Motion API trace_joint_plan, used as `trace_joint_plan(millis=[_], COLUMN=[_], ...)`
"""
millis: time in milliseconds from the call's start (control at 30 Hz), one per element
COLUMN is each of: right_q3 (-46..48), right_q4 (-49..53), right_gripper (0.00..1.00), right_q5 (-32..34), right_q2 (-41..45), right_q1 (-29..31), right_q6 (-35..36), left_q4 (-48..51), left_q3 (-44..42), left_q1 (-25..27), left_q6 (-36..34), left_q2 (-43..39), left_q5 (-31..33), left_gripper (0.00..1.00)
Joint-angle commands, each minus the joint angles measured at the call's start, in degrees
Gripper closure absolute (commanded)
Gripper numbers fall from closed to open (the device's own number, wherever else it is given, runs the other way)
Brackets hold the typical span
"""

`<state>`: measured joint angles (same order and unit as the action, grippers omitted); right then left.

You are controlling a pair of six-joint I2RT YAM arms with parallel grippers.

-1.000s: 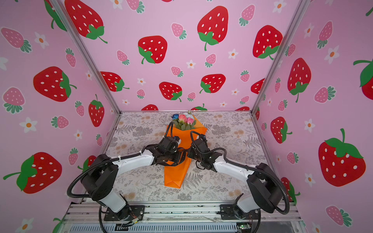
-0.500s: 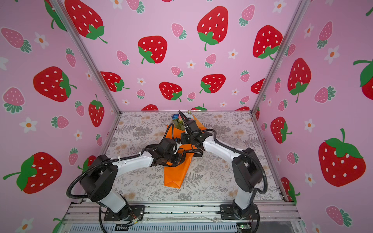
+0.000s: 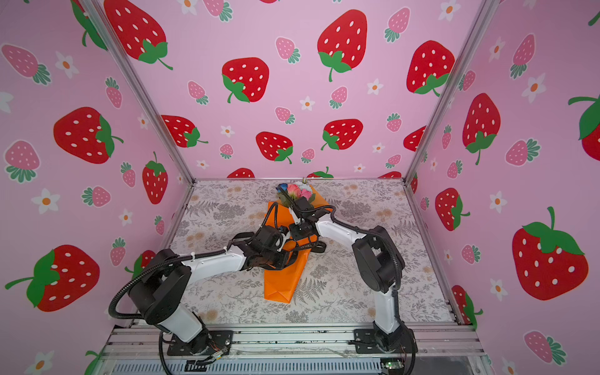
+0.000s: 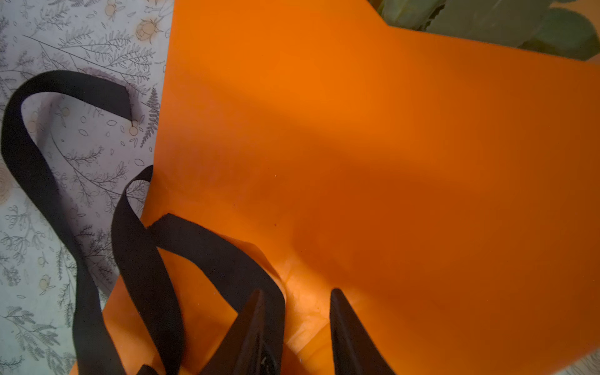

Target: Tie the bouquet of fake flowers

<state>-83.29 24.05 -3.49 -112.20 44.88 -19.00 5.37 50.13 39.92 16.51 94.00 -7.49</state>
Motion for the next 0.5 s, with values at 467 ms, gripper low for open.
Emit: trace_joint_plan(millis=[467], right_q3=[2.7], right_q4=[0.4], right_gripper=[0.58], right_q5=[-1.5], right_q2=[-4.4], right_q1=[4.4], right_q6=[1.4], left_q4=[-3.5], left_q3=[0.8], left_q1=[0.7], left_q6=[-0.5], left_q2=[-0.8], left_q5=[-1.2], left_gripper=[1.0])
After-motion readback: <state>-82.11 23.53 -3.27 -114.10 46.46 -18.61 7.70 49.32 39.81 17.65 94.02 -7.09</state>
